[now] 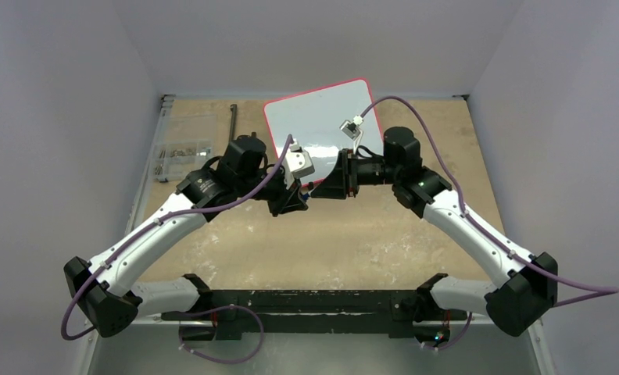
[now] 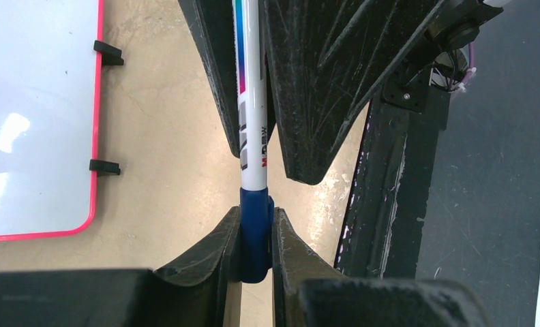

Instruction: Write a sentence on the whiteboard

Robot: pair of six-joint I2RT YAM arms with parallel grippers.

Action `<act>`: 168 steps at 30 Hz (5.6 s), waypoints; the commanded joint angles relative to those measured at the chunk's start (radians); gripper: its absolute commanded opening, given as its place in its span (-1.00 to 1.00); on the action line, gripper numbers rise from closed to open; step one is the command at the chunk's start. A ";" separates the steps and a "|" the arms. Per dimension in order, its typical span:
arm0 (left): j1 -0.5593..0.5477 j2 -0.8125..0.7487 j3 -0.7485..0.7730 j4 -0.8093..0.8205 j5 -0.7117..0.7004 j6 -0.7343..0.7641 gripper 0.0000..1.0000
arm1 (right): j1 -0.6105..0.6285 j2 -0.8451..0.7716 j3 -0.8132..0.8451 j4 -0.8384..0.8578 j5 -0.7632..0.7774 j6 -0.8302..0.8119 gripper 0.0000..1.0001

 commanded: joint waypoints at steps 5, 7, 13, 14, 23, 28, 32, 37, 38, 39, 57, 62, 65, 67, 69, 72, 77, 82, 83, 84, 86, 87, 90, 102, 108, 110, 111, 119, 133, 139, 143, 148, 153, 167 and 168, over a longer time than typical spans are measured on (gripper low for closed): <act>-0.005 0.008 0.037 0.028 0.036 0.014 -1.00 | 0.018 0.015 0.010 0.070 -0.024 0.007 -0.36; -0.008 0.010 0.037 0.028 0.038 0.014 -1.00 | 0.021 0.016 0.006 0.076 -0.016 0.010 -0.36; -0.015 0.014 0.040 0.027 0.038 0.013 -1.00 | 0.028 0.019 0.005 0.083 0.002 0.016 -0.40; -0.014 0.014 0.040 0.027 0.038 0.014 -1.00 | 0.028 0.020 0.004 0.082 0.003 0.017 -0.41; -0.016 0.015 0.041 0.023 0.037 0.016 -1.00 | 0.044 0.025 -0.002 0.083 0.006 0.012 -1.00; -0.019 0.007 0.035 0.021 0.023 0.020 -1.00 | 0.045 -0.003 -0.002 0.063 0.056 0.004 -1.00; -0.025 -0.024 0.011 0.037 -0.027 0.028 -1.00 | 0.043 -0.035 0.016 -0.011 0.133 -0.001 -1.00; -0.029 -0.090 -0.049 0.096 -0.099 0.037 -1.00 | 0.016 -0.080 0.018 -0.071 0.199 0.012 -1.00; -0.030 -0.099 -0.057 0.103 -0.108 0.039 -1.00 | 0.001 -0.090 0.010 -0.073 0.199 0.019 -1.00; -0.030 -0.109 -0.066 0.111 -0.114 0.043 -1.00 | -0.017 -0.100 0.005 -0.074 0.195 0.025 -1.00; -0.045 -0.145 -0.154 0.173 -0.215 0.068 -1.00 | -0.229 -0.214 0.002 -0.248 0.179 -0.045 -1.00; -0.045 -0.114 -0.154 0.174 -0.241 0.022 -1.00 | -0.257 -0.254 0.004 -0.310 0.298 -0.091 -1.00; -0.049 -0.085 -0.123 0.145 -0.250 -0.025 -1.00 | -0.268 -0.277 -0.002 -0.326 0.357 -0.102 -1.00; -0.055 -0.070 -0.110 0.132 -0.273 -0.087 -1.00 | -0.269 -0.295 -0.001 -0.340 0.417 -0.107 -1.00; -0.069 -0.057 -0.125 0.138 -0.298 -0.147 -1.00 | -0.269 -0.315 -0.003 -0.351 0.484 -0.107 -1.00; -0.138 -0.024 -0.174 0.161 -0.409 -0.224 -1.00 | -0.269 -0.358 -0.016 -0.357 0.583 -0.096 -1.00; -0.179 0.092 -0.277 0.276 -0.480 -0.386 -1.00 | -0.269 -0.415 -0.056 -0.343 0.658 -0.076 -1.00; -0.180 0.206 -0.352 0.411 -0.475 -0.463 -1.00 | -0.269 -0.438 -0.073 -0.350 0.652 -0.078 -1.00; -0.180 0.242 -0.351 0.420 -0.477 -0.470 -1.00 | -0.269 -0.444 -0.077 -0.354 0.653 -0.077 -1.00; -0.180 0.270 -0.347 0.421 -0.479 -0.474 -1.00 | -0.269 -0.451 -0.079 -0.356 0.655 -0.078 -1.00; -0.182 0.327 -0.338 0.428 -0.480 -0.477 -1.00 | -0.270 -0.460 -0.086 -0.365 0.660 -0.079 -1.00; -0.182 0.352 -0.336 0.436 -0.477 -0.480 -1.00 | -0.270 -0.466 -0.090 -0.365 0.664 -0.079 -1.00; -0.188 0.418 -0.331 0.461 -0.474 -0.496 -1.00 | -0.269 -0.486 -0.108 -0.369 0.671 -0.079 -1.00; -0.230 0.419 -0.352 0.477 -0.494 -0.508 0.06 | -0.270 -0.484 -0.114 -0.363 0.744 -0.109 -1.00; -0.228 0.312 -0.289 0.354 -0.488 -0.462 0.82 | -0.269 -0.456 -0.110 -0.341 0.775 -0.132 -1.00; -0.227 0.264 -0.248 0.281 -0.504 -0.436 0.82 | -0.269 -0.449 -0.111 -0.333 0.776 -0.135 -1.00; -0.222 0.239 -0.221 0.244 -0.512 -0.420 0.81 | -0.269 -0.447 -0.110 -0.331 0.773 -0.138 -1.00; -0.039 0.116 0.063 -0.019 -0.394 -0.295 0.79 | -0.269 -0.448 -0.112 -0.314 0.769 -0.151 -1.00; 0.248 0.467 0.638 -0.093 -0.173 -0.149 0.89 | -0.269 -0.464 -0.126 -0.316 0.745 -0.179 -1.00; 0.327 0.752 0.941 -0.113 -0.046 -0.177 0.89 | -0.269 -0.480 -0.135 -0.334 0.742 -0.192 -1.00; 0.363 0.864 1.066 -0.062 0.011 -0.194 0.94 | -0.270 -0.488 -0.142 -0.337 0.727 -0.195 -1.00; 0.411 0.965 1.102 0.110 0.082 -0.278 1.00 | -0.270 -0.499 -0.162 -0.324 0.702 -0.194 -1.00; 0.442 1.088 1.215 0.198 0.106 -0.311 1.00 | -0.270 -0.499 -0.197 -0.299 0.647 -0.182 -1.00; 0.565 1.268 1.274 0.417 0.145 -0.494 0.94 | -0.270 -0.438 -0.232 -0.253 0.610 -0.207 -1.00; 0.578 1.267 1.259 0.435 0.176 -0.522 0.89 | -0.270 -0.432 -0.234 -0.249 0.608 -0.209 -1.00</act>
